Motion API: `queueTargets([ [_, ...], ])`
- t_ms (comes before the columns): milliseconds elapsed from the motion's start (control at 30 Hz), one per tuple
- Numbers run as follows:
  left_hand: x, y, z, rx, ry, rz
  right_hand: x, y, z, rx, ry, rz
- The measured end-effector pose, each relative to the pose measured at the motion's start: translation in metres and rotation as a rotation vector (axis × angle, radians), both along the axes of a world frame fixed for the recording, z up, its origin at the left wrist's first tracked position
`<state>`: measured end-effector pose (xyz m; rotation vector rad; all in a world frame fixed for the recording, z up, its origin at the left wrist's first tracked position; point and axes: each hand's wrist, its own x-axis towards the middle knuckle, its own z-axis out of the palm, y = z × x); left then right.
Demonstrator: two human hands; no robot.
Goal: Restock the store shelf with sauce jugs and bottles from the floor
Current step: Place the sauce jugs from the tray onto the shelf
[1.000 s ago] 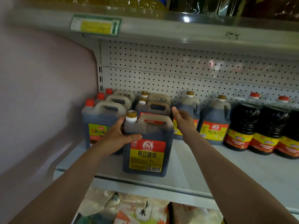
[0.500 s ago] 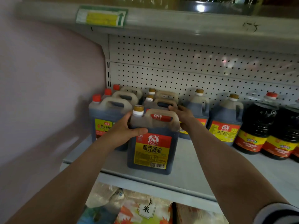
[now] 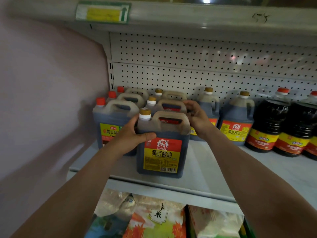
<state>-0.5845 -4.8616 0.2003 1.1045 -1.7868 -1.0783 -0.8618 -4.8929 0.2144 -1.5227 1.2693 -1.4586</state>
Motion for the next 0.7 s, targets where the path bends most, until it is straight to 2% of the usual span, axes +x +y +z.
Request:
queueTargets([
  [333, 0.004, 0.014, 0.000, -0.019, -0.034, -0.008, 0.018, 0.063, 0.012, 0.183, -0.144, -0.012],
  [567, 0.003, 0.015, 0.002, -0.019, -0.036, -0.026, 0.035, 0.121, -0.010, 0.150, -0.053, 0.166],
  [700, 0.000, 0.018, 0.002, 0.014, 0.005, -0.068, 0.039, 0.128, -0.023, 0.159, -0.053, 0.154],
])
